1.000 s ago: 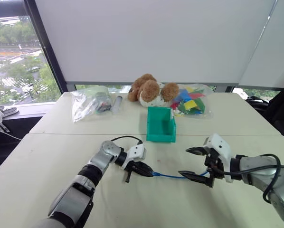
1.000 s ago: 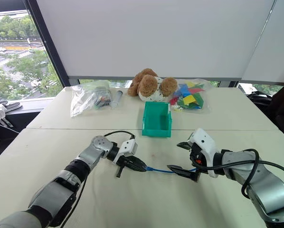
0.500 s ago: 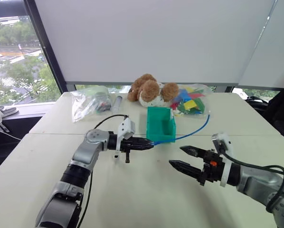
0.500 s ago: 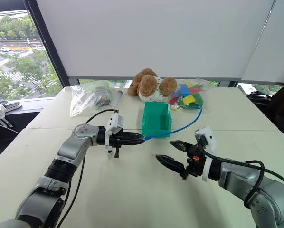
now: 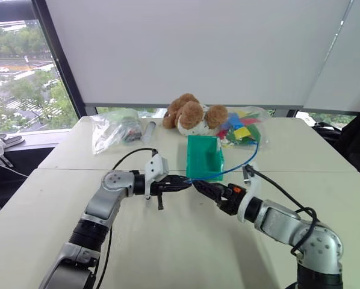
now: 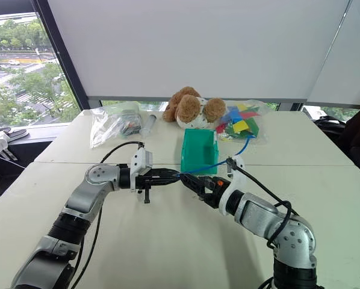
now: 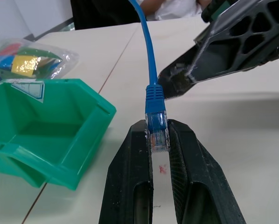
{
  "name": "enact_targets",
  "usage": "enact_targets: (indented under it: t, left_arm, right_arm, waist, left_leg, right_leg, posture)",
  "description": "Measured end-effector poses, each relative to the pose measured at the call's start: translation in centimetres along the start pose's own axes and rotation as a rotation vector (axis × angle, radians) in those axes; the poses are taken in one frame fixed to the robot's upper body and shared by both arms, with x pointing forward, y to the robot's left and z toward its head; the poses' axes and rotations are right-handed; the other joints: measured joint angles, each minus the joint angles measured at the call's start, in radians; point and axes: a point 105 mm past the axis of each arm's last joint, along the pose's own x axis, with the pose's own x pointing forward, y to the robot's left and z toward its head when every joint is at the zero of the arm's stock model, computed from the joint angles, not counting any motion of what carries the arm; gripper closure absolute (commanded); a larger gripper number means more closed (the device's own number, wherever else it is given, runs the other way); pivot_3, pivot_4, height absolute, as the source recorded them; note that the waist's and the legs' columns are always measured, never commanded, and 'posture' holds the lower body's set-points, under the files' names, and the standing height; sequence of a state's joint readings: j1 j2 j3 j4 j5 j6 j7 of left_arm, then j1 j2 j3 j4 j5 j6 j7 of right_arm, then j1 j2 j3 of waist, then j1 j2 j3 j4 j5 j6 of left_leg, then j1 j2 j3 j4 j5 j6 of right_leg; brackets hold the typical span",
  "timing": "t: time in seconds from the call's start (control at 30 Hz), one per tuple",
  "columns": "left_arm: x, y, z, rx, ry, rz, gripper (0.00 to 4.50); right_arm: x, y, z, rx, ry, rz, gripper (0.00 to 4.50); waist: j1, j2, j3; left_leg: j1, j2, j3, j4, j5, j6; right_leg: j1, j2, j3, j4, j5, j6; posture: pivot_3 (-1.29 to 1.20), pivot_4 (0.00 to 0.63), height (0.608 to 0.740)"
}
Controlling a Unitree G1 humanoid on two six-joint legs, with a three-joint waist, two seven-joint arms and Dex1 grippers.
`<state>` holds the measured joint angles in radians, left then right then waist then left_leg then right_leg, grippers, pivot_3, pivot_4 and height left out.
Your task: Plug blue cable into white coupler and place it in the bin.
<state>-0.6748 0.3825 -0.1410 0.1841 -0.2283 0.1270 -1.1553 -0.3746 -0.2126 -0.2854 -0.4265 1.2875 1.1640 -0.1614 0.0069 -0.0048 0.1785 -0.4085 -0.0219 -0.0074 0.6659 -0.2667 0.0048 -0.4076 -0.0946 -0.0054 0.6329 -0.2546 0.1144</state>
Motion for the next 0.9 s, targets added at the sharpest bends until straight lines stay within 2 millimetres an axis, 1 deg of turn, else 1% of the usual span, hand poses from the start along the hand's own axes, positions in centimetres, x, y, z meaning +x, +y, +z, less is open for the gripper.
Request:
enact_targets:
  t: [0.2,0.27,0.3,0.43,0.5,0.53,0.9]
  left_arm:
    - [0.1,0.0,0.0,0.005,-0.001,0.003,4.48]
    - [0.1,0.0,0.0,0.006,-0.002,0.003,4.50]
    - [0.1,0.0,0.0,0.006,-0.002,0.003,4.50]
    - [0.1,0.0,0.0,0.007,-0.002,0.004,4.50]
    - [0.1,0.0,0.1,0.010,-0.003,0.005,4.50]
    - [0.1,0.0,0.0,0.008,-0.001,0.008,4.50]
    - [-0.1,0.1,0.0,0.015,0.002,0.014,4.50]
  right_arm:
    - [1.1,0.8,0.3,0.017,-0.005,0.023,0.00]
    - [1.3,0.8,0.3,0.023,-0.003,0.022,0.52]
    - [1.4,0.8,0.2,0.024,-0.002,0.023,0.95]
    - [1.8,1.1,0.0,0.017,0.017,0.031,2.97]
    - [1.8,1.0,0.0,0.015,0.017,0.026,4.10]
    - [1.8,1.1,0.1,0.017,0.009,0.033,4.47]
    - [2.0,1.2,0.2,0.007,0.003,0.038,4.47]
  waist:
    - [-0.006,0.000,0.000]
    - [-0.006,0.000,0.000]
    - [-0.007,0.000,0.000]
    - [-0.012,0.000,0.000]
    - [-0.017,0.000,0.000]
    - [-0.019,0.000,0.000]
    - [-0.019,0.000,0.000]
  left_leg:
    - [0.000,0.000,0.000,0.000,0.000,0.000]
    - [0.000,0.000,0.000,0.000,0.000,0.000]
    - [0.000,0.000,0.000,0.000,0.000,0.000]
    - [0.000,0.001,0.000,0.000,0.000,0.000]
    - [0.000,0.001,0.000,0.000,0.000,0.000]
    - [0.000,0.001,0.000,0.000,0.000,0.000]
    - [0.000,0.001,0.000,-0.001,0.000,0.000]
  right_leg:
    - [0.000,0.001,0.000,0.000,0.000,0.000]
    - [0.000,0.001,0.000,0.000,0.000,0.000]
    - [0.000,0.001,0.000,0.000,0.000,0.000]
    - [0.000,0.001,0.000,0.000,0.000,0.000]
    - [0.000,0.001,0.000,0.000,0.000,0.000]
    - [0.000,0.001,0.000,0.000,0.000,0.000]
    - [0.000,0.002,0.000,0.000,0.000,0.000]
  posture:
    - [0.00,0.150,0.740]
    - [0.00,0.150,0.740]
    - [0.00,0.150,0.740]
    - [0.00,0.150,0.740]
    - [0.00,0.150,0.740]
    - [0.00,0.150,0.740]
    - [0.00,0.150,0.740]
